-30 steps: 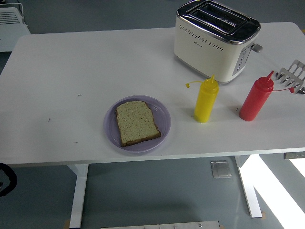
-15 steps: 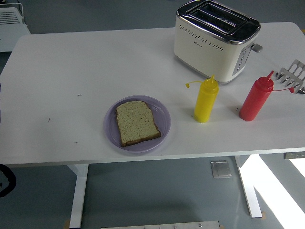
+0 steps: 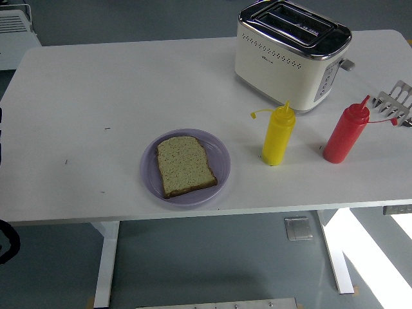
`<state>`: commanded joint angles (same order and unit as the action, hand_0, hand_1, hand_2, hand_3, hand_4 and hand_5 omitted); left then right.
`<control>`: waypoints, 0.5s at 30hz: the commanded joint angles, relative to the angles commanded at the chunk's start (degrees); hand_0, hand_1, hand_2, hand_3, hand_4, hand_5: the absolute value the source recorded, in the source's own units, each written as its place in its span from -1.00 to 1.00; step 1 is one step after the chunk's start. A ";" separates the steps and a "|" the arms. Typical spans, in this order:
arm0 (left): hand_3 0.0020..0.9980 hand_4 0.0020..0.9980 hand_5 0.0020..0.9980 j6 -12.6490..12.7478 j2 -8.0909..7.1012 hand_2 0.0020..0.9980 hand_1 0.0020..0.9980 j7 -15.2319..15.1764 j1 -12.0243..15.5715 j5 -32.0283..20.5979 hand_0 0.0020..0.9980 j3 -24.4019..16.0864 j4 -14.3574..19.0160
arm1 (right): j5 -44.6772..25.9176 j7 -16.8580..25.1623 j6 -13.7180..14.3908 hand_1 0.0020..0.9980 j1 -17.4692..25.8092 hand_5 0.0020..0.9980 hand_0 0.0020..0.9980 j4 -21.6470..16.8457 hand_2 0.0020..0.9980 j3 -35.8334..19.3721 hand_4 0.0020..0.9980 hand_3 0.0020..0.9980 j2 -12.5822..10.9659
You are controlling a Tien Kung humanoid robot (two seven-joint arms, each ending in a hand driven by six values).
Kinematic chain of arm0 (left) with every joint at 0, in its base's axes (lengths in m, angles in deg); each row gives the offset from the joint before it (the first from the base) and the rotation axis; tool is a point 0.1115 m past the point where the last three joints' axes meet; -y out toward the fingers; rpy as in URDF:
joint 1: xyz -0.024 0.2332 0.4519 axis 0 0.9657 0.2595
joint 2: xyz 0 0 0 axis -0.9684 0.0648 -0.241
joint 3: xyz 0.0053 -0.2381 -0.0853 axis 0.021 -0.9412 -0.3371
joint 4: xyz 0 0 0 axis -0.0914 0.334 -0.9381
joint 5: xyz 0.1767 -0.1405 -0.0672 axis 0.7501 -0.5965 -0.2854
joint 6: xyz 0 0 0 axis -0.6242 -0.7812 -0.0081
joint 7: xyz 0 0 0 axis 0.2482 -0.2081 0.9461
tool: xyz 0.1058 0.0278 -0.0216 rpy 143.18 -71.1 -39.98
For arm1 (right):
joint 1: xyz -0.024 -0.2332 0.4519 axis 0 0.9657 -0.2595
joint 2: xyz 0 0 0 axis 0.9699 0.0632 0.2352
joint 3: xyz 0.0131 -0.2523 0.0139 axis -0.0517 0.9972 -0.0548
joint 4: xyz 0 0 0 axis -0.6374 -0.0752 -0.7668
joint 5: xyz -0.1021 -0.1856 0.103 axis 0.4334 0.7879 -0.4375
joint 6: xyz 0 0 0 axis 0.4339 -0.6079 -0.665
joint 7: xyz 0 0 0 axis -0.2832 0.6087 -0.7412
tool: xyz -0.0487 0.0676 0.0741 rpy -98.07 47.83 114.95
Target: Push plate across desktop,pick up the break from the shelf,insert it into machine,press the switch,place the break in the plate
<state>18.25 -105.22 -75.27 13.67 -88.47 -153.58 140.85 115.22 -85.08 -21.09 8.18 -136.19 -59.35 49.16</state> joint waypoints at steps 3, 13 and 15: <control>0.27 0.32 1.00 -0.05 0.03 0.29 0.39 -0.01 -0.03 0.00 0.56 0.19 -0.09 | 0.08 -0.05 0.14 0.41 -0.01 -0.62 0.44 0.07 0.44 0.13 0.58 0.54 -0.01; 0.27 0.32 1.00 -0.09 -0.01 0.29 0.39 -0.10 -0.05 0.04 0.56 0.34 -0.29 | 0.28 -0.14 0.58 0.39 -0.03 -0.69 0.43 0.05 0.42 0.09 0.45 0.42 0.04; 0.27 0.32 1.00 -0.08 -0.02 0.29 0.39 -0.11 -0.06 0.06 0.56 0.30 -0.27 | 0.30 -0.12 0.67 0.39 -0.04 -0.69 0.43 0.04 0.42 0.08 0.45 0.42 0.07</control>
<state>18.17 -105.25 -75.38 13.61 -88.41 -153.28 140.58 115.52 -85.20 -20.42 8.15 -136.15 -59.28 49.23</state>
